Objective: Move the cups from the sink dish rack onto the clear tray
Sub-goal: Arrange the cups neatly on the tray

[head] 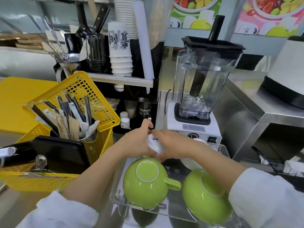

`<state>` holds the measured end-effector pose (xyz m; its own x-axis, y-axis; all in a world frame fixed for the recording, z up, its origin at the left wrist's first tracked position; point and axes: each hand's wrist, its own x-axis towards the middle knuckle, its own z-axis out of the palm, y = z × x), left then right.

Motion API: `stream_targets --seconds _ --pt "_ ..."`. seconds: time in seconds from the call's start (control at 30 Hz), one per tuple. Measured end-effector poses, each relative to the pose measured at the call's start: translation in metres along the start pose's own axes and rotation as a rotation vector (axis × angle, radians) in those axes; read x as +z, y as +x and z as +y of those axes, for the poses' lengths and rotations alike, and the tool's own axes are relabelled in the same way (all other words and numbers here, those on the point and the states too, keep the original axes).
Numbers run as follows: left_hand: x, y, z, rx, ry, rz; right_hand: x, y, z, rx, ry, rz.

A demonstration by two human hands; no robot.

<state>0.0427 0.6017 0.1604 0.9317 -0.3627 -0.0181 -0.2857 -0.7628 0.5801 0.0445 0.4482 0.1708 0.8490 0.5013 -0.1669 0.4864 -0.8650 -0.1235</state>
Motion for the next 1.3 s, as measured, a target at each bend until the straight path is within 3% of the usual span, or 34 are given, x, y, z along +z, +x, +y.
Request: stream_targets --seconds 0.27,0.4,0.53,0.63,0.8,0.93,1.07,1.2,1.3 --pt "-0.004 -0.004 -0.006 0.024 -0.097 0.149 -0.009 -0.002 0.002 -0.038 0.121 0.082" --pt "-0.016 -0.003 0.001 0.118 -0.146 0.088 -0.017 -0.005 0.005 -0.092 0.172 0.202" --pt "-0.022 0.001 0.005 0.178 -0.028 0.054 -0.022 -0.009 0.006 -0.138 0.203 0.326" --pt "-0.018 0.003 0.010 0.223 0.075 0.128 -0.025 -0.012 0.006 -0.217 0.114 0.401" --pt "-0.017 0.008 0.014 0.318 0.007 0.328 -0.023 -0.015 0.017 -0.247 0.017 0.550" --pt "-0.025 0.005 0.022 0.197 -0.394 0.450 -0.030 -0.023 0.028 -0.100 0.237 0.627" --pt "-0.034 0.005 0.030 -0.035 -0.888 0.398 -0.027 -0.029 0.031 -0.194 0.215 0.751" --pt "-0.033 0.003 0.033 -0.209 -1.054 0.191 -0.020 -0.025 0.027 -0.330 0.109 0.934" --pt "-0.033 0.000 0.031 -0.260 -1.081 0.146 -0.020 -0.026 0.026 -0.394 0.078 1.019"
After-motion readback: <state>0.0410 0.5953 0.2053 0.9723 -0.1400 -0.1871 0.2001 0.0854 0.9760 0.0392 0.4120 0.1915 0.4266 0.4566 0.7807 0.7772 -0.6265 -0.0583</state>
